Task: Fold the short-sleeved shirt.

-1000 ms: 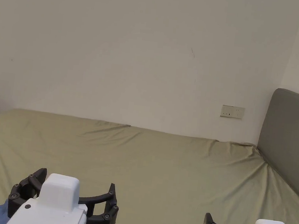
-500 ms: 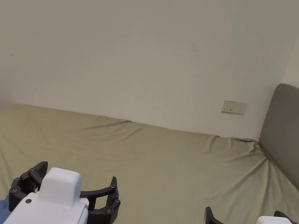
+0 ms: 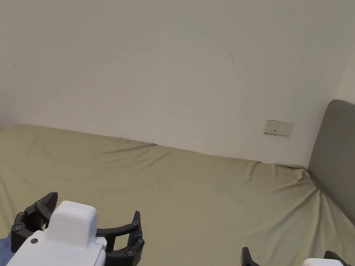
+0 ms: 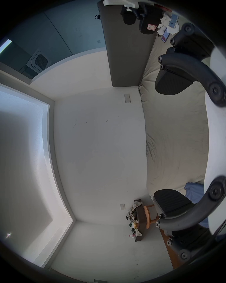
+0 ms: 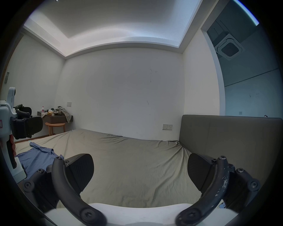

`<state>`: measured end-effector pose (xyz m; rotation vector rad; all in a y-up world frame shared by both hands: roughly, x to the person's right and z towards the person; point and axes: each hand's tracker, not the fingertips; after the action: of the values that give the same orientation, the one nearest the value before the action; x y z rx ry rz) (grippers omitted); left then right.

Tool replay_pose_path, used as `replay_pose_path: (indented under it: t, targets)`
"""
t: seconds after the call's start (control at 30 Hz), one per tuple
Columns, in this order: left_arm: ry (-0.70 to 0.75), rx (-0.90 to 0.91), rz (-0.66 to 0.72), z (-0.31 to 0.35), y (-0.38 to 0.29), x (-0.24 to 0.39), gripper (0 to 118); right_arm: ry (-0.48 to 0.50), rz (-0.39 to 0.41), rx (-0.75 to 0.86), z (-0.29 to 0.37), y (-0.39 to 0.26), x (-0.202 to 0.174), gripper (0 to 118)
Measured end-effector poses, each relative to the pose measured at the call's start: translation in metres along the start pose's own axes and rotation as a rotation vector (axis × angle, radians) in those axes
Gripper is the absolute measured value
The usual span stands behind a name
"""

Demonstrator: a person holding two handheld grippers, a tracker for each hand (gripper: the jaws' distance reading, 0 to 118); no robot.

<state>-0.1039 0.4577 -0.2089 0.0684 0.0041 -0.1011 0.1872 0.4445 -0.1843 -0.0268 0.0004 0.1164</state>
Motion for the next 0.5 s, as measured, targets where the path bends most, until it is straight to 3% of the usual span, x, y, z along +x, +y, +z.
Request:
replay_pose_path:
  t: [0.5]
  targets:
    - [0.016, 0.047, 0.001, 0.0048, 0.0051, 0.0008, 118, -0.028, -0.004, 0.019, 0.0012, 0.0053, -0.0006, 118]
